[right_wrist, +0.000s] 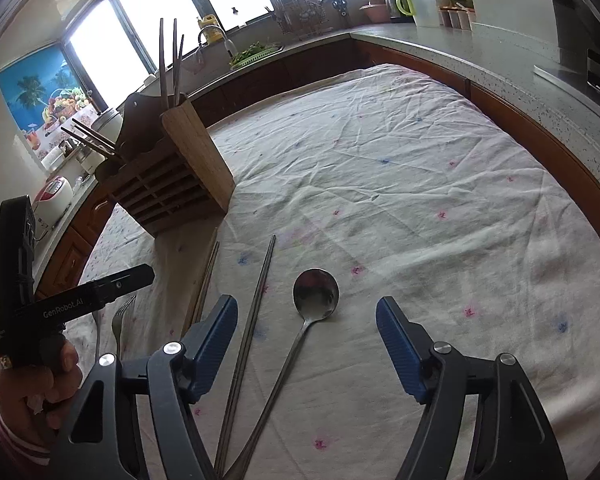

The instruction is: Organize utensils

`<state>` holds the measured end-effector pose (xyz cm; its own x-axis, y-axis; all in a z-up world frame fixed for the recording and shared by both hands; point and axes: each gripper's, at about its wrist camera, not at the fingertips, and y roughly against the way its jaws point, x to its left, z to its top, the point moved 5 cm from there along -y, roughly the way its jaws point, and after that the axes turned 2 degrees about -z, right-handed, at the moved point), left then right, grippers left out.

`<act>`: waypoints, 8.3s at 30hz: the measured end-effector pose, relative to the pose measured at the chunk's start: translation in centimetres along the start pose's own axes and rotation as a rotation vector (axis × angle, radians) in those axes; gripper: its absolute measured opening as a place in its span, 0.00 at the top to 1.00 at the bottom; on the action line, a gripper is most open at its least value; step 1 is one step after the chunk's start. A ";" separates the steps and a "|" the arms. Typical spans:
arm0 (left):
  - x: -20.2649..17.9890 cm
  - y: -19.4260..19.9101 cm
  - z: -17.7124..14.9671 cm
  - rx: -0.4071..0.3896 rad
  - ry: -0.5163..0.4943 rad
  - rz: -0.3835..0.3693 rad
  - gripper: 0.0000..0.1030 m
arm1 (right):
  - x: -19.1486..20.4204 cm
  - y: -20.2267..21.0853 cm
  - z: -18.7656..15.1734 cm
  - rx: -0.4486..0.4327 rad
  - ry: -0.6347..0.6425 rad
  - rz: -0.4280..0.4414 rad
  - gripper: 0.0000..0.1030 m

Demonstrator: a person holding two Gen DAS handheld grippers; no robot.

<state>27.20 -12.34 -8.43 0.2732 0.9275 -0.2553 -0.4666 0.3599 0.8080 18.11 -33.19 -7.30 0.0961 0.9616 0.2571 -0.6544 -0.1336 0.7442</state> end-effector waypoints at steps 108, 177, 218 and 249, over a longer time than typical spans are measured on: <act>8.3 23.9 18.2 -0.755 0.058 -0.039 0.96 | 19.9 2.1 21.5 -0.692 0.364 -0.025 0.97; 6.7 12.5 -1.1 -0.286 0.177 0.028 0.07 | 4.3 5.8 5.6 -0.202 0.012 -0.073 0.03; -1.3 -0.9 -2.6 0.090 -0.147 -0.065 0.80 | 3.0 -4.9 2.0 0.078 0.044 0.032 0.78; -1.9 3.3 -0.5 -0.032 -0.183 -0.050 0.96 | 4.9 -3.6 3.7 0.037 0.117 0.058 0.96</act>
<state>24.74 -12.85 -5.57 0.4437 0.8756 -0.1910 -0.4744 0.4103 0.7788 23.76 -28.83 -6.44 -0.0305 0.9731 0.2284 -0.6284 -0.1964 0.7527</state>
